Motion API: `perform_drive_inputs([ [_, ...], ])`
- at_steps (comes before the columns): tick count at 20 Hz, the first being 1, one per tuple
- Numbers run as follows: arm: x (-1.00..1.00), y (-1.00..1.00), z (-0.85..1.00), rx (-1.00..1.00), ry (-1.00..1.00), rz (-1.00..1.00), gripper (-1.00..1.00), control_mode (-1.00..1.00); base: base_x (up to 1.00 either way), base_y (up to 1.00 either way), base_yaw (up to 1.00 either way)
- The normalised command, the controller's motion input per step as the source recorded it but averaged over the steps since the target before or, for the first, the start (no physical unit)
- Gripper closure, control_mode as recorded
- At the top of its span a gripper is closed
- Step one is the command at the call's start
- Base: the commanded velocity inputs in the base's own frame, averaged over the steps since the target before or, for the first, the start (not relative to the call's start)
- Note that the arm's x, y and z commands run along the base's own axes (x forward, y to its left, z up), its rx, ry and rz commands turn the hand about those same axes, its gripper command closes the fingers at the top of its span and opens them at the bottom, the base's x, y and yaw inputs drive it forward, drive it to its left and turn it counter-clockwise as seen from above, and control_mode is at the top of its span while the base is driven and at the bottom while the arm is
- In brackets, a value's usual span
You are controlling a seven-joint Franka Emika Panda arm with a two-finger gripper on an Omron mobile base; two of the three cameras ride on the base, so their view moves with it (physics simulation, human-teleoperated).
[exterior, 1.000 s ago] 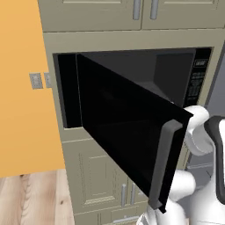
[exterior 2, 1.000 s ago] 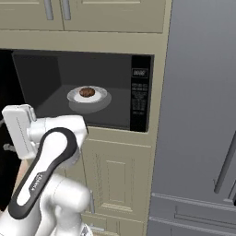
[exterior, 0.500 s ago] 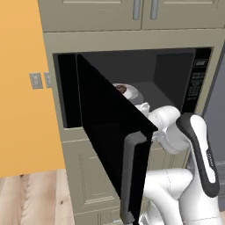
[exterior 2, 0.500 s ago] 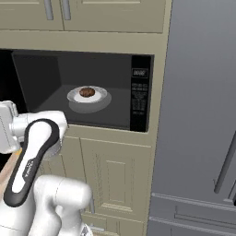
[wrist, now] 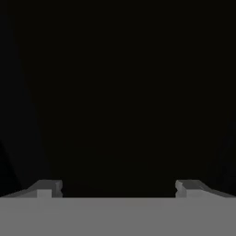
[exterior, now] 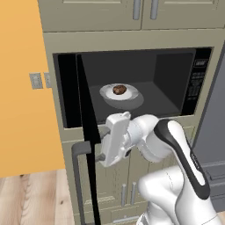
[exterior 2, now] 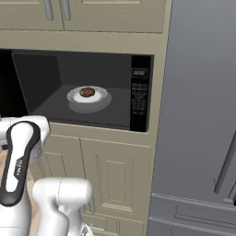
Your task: Retrieve the reheated potato from the microwave, then place the potato, cheese, and condiment on the cutting board.
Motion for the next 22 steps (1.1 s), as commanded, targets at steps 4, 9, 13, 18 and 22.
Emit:
perform_drive_inputs([
  [4,0.06,-0.13,0.19,-0.01,-0.14,0.0,-1.0,-1.0,0.0,0.0,0.0],
  [9,0.0,-0.42,0.27,-0.07,-0.24,0.0,-1.0,-1.0,0.0,0.0,0.0],
  [13,0.0,-0.39,0.27,-0.19,-0.44,0.0,-1.0,-1.0,0.0,0.0,0.0],
  [18,0.01,-0.39,0.12,-0.31,-0.38,-0.16,-1.0,-1.0,0.0,0.0,0.0],
  [22,0.04,-0.35,0.02,-0.35,-0.31,-0.28,-1.0,-1.0,0.0,0.0,0.0],
])
